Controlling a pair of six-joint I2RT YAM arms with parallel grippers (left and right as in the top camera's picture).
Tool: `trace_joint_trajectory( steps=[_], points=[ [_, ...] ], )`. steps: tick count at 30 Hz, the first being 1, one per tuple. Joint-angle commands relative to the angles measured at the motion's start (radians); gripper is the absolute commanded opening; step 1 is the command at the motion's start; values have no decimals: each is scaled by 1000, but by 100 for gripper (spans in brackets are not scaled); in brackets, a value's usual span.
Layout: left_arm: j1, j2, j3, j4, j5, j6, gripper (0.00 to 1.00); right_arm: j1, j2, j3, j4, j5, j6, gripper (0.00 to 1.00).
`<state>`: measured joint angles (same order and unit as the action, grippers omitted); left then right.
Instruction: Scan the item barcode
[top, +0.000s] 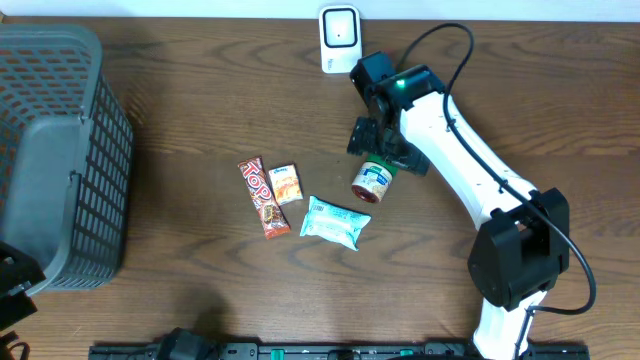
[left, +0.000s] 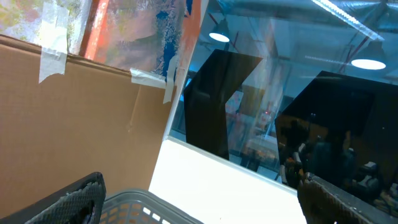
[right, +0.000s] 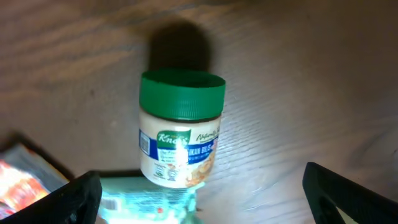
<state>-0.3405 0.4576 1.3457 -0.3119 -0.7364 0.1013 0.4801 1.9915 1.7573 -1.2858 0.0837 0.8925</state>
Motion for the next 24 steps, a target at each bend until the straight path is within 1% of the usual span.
trace_joint_trajectory(
  steps=[1, 4, 8, 12, 18, 22, 24],
  points=[
    [2, -8, -5, 1, -9, -8, 98, -1, -9, -25, 15, 29, 228, 97],
    [2, -8, -5, 2, -9, -8, 98, -1, -9, -61, 65, 31, 271, 93],
    [2, -8, -5, 2, -9, -8, 98, -2, -9, -114, 155, 31, 281, 88],
    [2, -8, -5, 2, -9, -8, 98, -2, -8, -148, 168, 37, 331, 86],
    [2, -8, -5, 1, -9, -8, 98, -2, 58, -159, 230, 42, 325, 84],
    [2, -8, -5, 2, -9, -8, 98, -12, 131, -158, 296, 7, 272, 83],
    [2, -8, -5, 1, -9, -8, 98, -18, 158, -158, 299, -22, 257, 81]
  ],
)
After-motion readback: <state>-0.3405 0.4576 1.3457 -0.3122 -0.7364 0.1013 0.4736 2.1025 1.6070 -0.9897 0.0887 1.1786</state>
